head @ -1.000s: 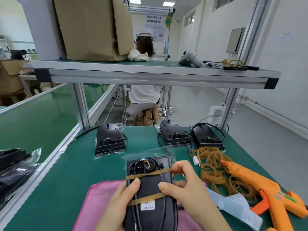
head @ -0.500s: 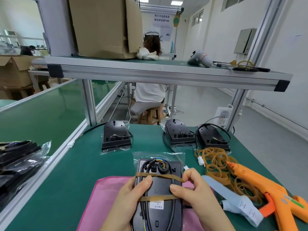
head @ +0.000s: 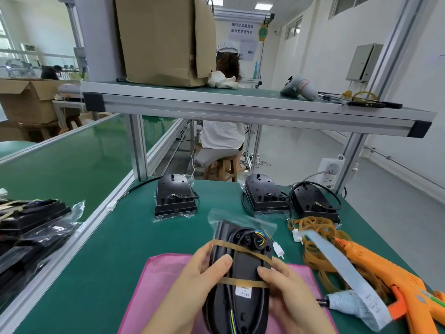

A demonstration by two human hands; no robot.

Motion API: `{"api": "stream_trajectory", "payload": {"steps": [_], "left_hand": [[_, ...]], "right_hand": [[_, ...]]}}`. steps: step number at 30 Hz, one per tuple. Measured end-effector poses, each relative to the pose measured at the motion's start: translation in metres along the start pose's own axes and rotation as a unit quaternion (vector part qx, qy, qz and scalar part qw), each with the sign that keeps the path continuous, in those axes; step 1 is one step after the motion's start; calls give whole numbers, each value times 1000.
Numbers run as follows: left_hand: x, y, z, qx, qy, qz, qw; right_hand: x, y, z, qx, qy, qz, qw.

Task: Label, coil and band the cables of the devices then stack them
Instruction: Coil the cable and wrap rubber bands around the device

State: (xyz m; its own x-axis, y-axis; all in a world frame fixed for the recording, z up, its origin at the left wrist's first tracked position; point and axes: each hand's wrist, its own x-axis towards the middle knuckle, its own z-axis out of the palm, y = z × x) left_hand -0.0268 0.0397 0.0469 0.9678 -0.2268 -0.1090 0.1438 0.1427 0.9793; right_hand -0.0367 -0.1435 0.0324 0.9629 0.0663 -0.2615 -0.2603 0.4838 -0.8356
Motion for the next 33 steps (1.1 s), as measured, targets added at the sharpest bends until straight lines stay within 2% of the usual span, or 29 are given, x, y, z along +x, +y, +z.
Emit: {"api": "stream_trajectory", "payload": {"steps": [2,5,6,8,9,12,14,16,18,19,21,23,27,30,33], "left_hand": [[5,-5,-5,-4,-28,-11,1000],[0,-15,-12,-92,-57,-15,994],[0,-15,-9,-130,-44,-27,990],[1,-6,3,-206,22,-102,973],[2,-5,12,-212,11,-77,974],[-5,-25,1,-112,-51,-34,992],[-11,-20,1,-128,-54,-59,989],[-1,-14,-3,-125,14,-119,985],[-4,-12,-11,-52,32,-87,994],[-5,-12,-13,-36,10,-83,996],[-10,-15,-16,-53,-33,-87,994],[-12,-23,-18,-34,-44,-79,995],[-11,-28,-14,-79,5,-82,993],[-9,-37,-14,-125,27,-106,986],[-8,-45,-14,-154,19,-121,980]], "right_hand": [[0,2,-1,32,9,4,999],[1,6,1,71,25,13,997],[1,7,3,81,35,16,996],[0,10,7,98,62,19,993],[0,11,8,106,77,20,991],[-2,15,11,111,125,34,985],[-5,15,12,100,136,47,984],[-8,15,12,86,132,52,986],[-11,15,14,61,126,45,989],[-11,16,14,47,122,39,991],[-11,17,15,17,109,29,993],[-11,16,15,-9,105,22,994],[-17,5,14,-96,83,5,992],[-29,-13,0,-235,116,-37,964],[-47,-38,-33,-335,186,-108,917]]}}
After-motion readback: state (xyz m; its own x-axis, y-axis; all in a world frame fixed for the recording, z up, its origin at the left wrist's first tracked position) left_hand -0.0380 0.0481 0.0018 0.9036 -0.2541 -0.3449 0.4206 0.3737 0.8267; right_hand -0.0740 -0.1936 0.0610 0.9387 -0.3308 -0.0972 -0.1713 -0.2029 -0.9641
